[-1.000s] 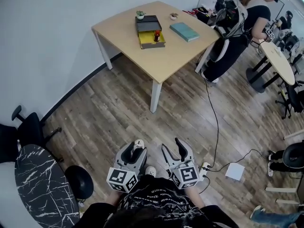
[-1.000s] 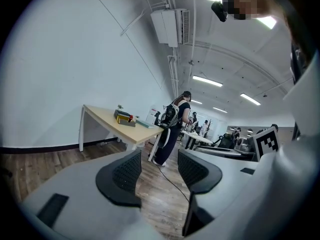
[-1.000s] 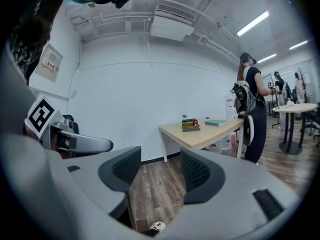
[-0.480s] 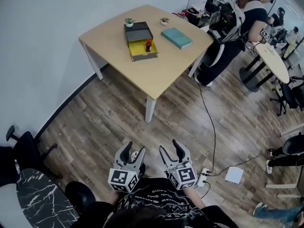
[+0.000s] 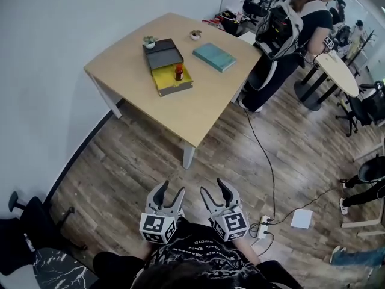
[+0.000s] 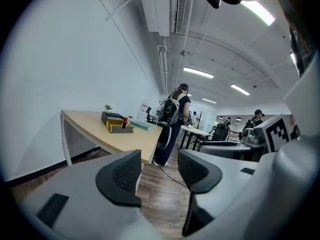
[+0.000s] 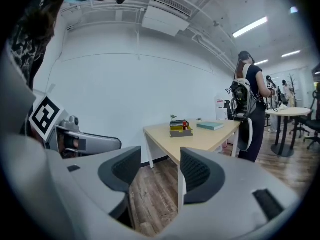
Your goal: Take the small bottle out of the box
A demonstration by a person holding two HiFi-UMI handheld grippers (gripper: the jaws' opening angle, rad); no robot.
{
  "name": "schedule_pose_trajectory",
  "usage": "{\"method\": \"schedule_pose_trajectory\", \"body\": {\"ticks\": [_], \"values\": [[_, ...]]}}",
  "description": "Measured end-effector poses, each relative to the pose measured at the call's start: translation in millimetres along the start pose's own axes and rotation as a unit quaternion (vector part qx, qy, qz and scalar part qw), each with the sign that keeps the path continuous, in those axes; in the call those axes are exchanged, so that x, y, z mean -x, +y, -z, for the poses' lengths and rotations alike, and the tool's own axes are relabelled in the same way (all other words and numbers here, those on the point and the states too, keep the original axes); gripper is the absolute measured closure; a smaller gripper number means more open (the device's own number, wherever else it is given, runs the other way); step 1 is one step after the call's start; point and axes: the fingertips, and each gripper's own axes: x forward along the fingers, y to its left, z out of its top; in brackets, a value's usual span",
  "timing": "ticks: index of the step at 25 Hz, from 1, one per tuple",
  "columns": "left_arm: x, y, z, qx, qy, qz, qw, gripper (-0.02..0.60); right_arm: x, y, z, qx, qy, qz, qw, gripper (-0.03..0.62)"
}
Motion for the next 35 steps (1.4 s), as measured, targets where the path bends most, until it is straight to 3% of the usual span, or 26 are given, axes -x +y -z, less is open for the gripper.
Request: {"method": "schedule_pose_trajectory", "body": {"ticks": [7,14,18,24,30,35], "values": [[-24.7,25.4,-13.4,-0.020,0.007,0.029,0.9993,0.348,-30.1,-0.3,-2.3,-0.016,-0.003,0.021,1.000,0.336],[-35.0,40.7,-21.8,-0.013,0.004,0.027,0.9995,0.348,-52.1,-0.1,-6.5,-0.024,0.000,0.012,1.000,0.336],[-44.0,50.1,-25.4,0.000,0.003,0.012,0.9999,0.348,-69.1,-13.8,-21.2,-0.050,-0.013,0.001,0.999,0.337],[-73.0,69.3,-36.5,0.007,-0.005,-0.016,0.9998,0.348,-111.0,-38.4,-40.4,-0.040,-0.022,-0.024,0.999,0.337],[-132.5,91.0,-49.7,0.013,0.015,-0.035,0.9992,0.348,-174.7,-77.6,-62.2,-0.057,-0.019,-0.059,0.996,0.350],[-179.4,104.2,-77.0,0.023,-0.003,-0.058,0.9981,0.348,-221.7,-114.0,-85.7,-0.034,-0.017,-0.086,0.996,0.350]]}}
